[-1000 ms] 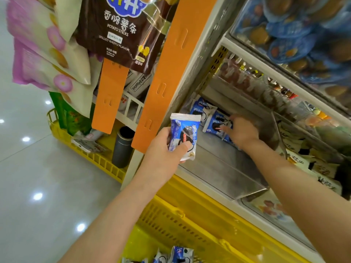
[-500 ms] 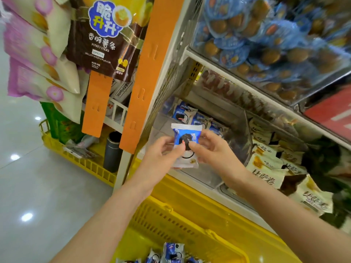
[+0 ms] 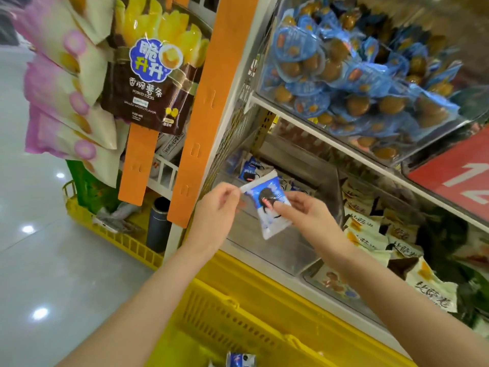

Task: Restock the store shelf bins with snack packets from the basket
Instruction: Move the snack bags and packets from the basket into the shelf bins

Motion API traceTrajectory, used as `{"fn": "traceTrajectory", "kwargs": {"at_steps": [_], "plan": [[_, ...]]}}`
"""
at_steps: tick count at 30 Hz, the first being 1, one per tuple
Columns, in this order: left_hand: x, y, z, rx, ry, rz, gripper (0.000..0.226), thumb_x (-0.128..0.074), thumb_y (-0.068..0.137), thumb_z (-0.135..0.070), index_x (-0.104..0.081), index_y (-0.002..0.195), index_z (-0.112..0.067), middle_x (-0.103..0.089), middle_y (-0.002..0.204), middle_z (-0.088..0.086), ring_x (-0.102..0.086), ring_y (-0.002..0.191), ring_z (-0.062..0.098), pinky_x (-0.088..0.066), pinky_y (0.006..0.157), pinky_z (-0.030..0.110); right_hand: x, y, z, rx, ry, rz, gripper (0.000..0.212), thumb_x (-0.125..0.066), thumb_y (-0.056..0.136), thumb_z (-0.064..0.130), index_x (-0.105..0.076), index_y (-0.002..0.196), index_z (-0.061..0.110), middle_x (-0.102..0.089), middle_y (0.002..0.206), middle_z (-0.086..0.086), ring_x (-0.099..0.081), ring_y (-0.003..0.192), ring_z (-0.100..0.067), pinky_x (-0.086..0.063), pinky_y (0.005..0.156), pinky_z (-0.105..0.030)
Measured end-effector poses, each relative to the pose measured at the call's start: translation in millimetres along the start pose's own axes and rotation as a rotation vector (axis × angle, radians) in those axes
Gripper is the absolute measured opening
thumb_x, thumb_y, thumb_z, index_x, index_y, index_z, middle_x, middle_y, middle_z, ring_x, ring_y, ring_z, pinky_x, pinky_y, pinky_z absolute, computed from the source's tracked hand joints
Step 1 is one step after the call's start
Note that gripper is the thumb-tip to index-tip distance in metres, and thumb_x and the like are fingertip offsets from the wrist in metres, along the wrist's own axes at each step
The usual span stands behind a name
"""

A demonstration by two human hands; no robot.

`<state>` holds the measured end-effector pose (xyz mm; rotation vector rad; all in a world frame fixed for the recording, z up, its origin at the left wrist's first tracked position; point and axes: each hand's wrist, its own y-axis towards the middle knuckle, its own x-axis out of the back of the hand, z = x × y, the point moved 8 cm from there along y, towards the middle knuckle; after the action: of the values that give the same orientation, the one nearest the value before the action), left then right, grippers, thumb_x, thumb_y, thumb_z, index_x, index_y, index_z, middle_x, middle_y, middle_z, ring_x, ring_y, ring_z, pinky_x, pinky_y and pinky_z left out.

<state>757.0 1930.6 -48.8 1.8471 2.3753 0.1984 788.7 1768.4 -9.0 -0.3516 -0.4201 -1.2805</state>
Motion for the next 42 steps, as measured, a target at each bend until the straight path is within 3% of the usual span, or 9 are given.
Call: {"fn": "traceTrajectory", "kwargs": {"at_steps": [4, 7, 12, 16, 19, 27, 33, 37, 42], "plan": [[-7.0, 12.3, -5.8, -0.326, 0.699, 0.103, 0.023, -0.038, 0.095, -0.030, -0.056, 0.108, -0.024, -0.057, 0.099, -0.010, -0.047, 0.088, 0.002, -0.034, 0.078, 0.018, 30.5, 42.1, -2.0, 0.047, -0.266, -0.213, 0.020, -0.064, 0.087, 0.022, -0.058, 0.107, 0.019, -0.063, 0.100, 0.003, -0.061, 0.086, -0.009, -0.049, 0.071, -0.018], [-24.8, 9.4, -13.7, -0.587, 0.975, 0.189, 0.037, -0.027, 0.093, -0.033, -0.059, 0.104, -0.019, -0.062, 0.097, -0.004, -0.047, 0.090, 0.012, -0.031, 0.079, 0.028, 26.6, 80.2, -11.9, 0.056, -0.486, -0.205, 0.029, -0.065, 0.087, 0.021, -0.060, 0.114, 0.012, -0.063, 0.105, -0.003, -0.055, 0.084, -0.007, -0.044, 0.072, -0.017], [-22.2, 19.1, 4.5, -0.605, 0.979, 0.262, 0.054, -0.014, 0.097, -0.040, -0.064, 0.096, -0.020, -0.066, 0.091, -0.005, -0.056, 0.086, 0.013, -0.036, 0.082, 0.028, -4.2, 141.3, -27.4, 0.072, -0.615, -0.110, 0.039, -0.064, 0.087, 0.013, -0.054, 0.124, 0.007, -0.061, 0.121, -0.011, -0.055, 0.096, -0.014, -0.038, 0.076, -0.013], [-19.7, 21.7, 8.9, -0.715, 0.992, 0.270, 0.044, -0.027, 0.098, -0.032, -0.067, 0.085, -0.018, -0.065, 0.078, -0.004, -0.056, 0.073, 0.013, -0.039, 0.072, 0.028, -30.3, 177.4, -36.4, 0.113, -0.713, -0.045, 0.042, -0.066, 0.086, 0.014, -0.051, 0.125, 0.004, -0.058, 0.122, -0.016, -0.054, 0.113, -0.028, -0.041, 0.090, -0.030], [-18.6, 21.7, 8.8, -0.755, 0.946, 0.258, 0.037, -0.033, 0.097, -0.029, -0.065, 0.082, -0.017, -0.063, 0.076, -0.003, -0.054, 0.070, 0.014, -0.036, 0.069, 0.027, -42.2, 194.1, -47.7, 0.123, -0.827, 0.011, 0.040, -0.063, 0.089, 0.014, -0.050, 0.126, 0.006, -0.057, 0.122, -0.018, -0.055, 0.110, -0.030, -0.043, 0.084, -0.032], [-18.3, 21.7, 14.5, -0.726, 0.941, 0.303, 0.034, -0.034, 0.098, -0.027, -0.064, 0.087, -0.018, -0.063, 0.081, -0.003, -0.053, 0.075, 0.014, -0.033, 0.073, 0.025, -40.3, 203.7, -49.5, 0.146, -0.996, -0.043, 0.045, -0.059, 0.091, 0.017, -0.046, 0.133, 0.009, -0.049, 0.134, -0.017, -0.051, 0.119, -0.033, -0.044, 0.099, -0.041], [-18.7, 19.1, 16.0, -0.622, 0.997, 0.340, 0.045, -0.021, 0.099, -0.033, -0.063, 0.104, -0.019, -0.064, 0.098, -0.005, -0.053, 0.092, 0.012, -0.032, 0.087, 0.026, -37.8, 150.1, -19.1, 0.167, -0.778, -0.059, 0.049, -0.044, 0.098, 0.030, -0.030, 0.139, 0.006, -0.054, 0.130, -0.018, -0.055, 0.115, -0.035, -0.046, 0.092, -0.048], [-19.3, 18.6, 14.4, -0.548, 1.044, 0.349, 0.039, -0.024, 0.101, -0.032, -0.058, 0.117, -0.021, -0.060, 0.111, -0.004, -0.047, 0.104, 0.013, -0.024, 0.094, 0.025, -38.1, 72.4, -5.7, 0.271, -0.724, 0.019, 0.043, -0.034, 0.099, 0.039, -0.040, 0.136, 0.017, -0.058, 0.128, -0.004, -0.057, 0.113, -0.023, -0.044, 0.087, -0.032], [-19.0, -8.4, 0.5, -0.556, 1.000, 0.335, 0.035, -0.035, 0.100, -0.024, -0.051, 0.130, -0.016, -0.055, 0.126, 0.000, -0.044, 0.119, 0.018, -0.022, 0.104, 0.028, -42.8, -27.1, -23.1, 0.424, -0.795, 0.071, 0.047, -0.035, 0.099, 0.035, -0.039, 0.141, 0.014, -0.047, 0.141, -0.005, -0.044, 0.130, -0.019, -0.029, 0.107, -0.026]]}}
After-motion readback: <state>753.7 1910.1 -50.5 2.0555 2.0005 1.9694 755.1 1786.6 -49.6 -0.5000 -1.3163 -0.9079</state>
